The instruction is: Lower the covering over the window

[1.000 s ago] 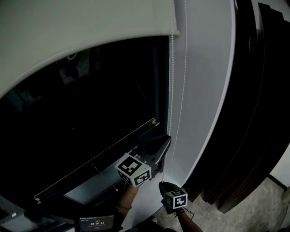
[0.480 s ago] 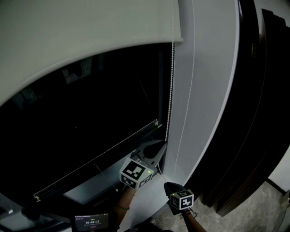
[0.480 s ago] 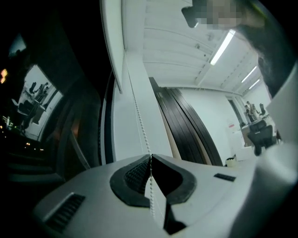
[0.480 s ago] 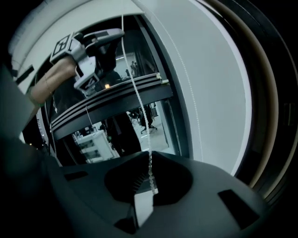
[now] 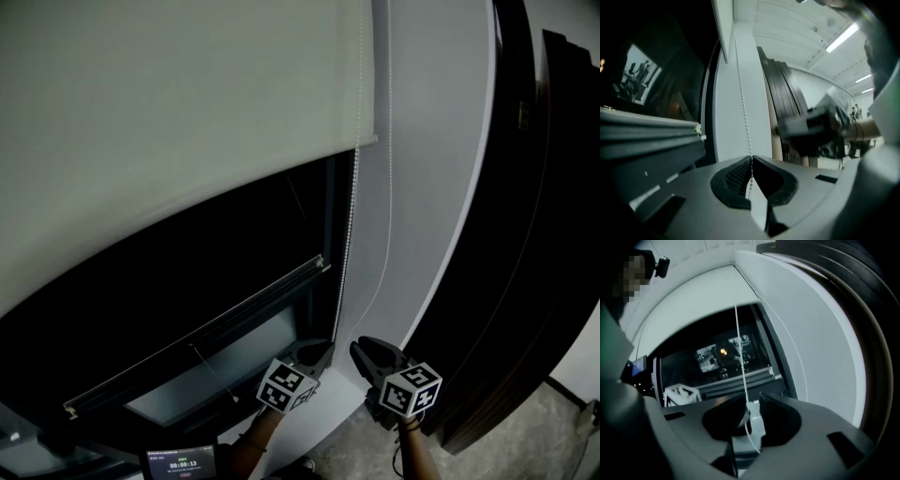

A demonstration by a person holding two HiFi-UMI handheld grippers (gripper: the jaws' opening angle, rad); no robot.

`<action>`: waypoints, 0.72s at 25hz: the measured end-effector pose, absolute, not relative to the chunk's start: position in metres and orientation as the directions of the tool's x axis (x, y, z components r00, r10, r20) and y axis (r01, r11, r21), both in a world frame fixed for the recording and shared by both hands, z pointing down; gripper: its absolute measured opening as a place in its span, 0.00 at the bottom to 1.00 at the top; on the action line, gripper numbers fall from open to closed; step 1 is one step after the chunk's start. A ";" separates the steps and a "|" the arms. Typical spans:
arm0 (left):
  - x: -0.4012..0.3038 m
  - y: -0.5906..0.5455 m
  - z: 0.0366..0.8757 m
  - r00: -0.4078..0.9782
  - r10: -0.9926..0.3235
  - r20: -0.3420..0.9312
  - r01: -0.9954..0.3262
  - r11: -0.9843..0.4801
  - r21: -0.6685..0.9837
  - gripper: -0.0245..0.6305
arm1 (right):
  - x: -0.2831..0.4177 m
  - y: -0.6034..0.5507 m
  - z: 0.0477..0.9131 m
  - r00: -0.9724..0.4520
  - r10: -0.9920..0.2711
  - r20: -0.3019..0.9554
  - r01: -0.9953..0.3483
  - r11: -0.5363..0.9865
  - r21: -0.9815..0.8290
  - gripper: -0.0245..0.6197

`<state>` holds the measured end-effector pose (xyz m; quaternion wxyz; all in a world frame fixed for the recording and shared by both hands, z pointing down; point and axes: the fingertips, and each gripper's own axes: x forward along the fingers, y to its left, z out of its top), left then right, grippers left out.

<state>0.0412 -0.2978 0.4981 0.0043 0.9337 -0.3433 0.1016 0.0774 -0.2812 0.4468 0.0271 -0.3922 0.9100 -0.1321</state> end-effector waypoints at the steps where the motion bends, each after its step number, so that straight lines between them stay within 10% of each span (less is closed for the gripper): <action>1: 0.041 -0.294 0.521 0.741 -0.628 0.237 -0.640 -0.767 -0.033 0.05 | 0.077 -0.284 0.425 -0.695 -0.719 0.015 -0.701 0.672 -0.238 0.16; 18: 0.049 -0.267 0.593 0.739 -0.589 0.327 -0.646 -0.757 0.097 0.05 | 0.047 -0.316 0.235 -0.660 -0.691 -0.294 -0.720 0.694 -0.015 0.13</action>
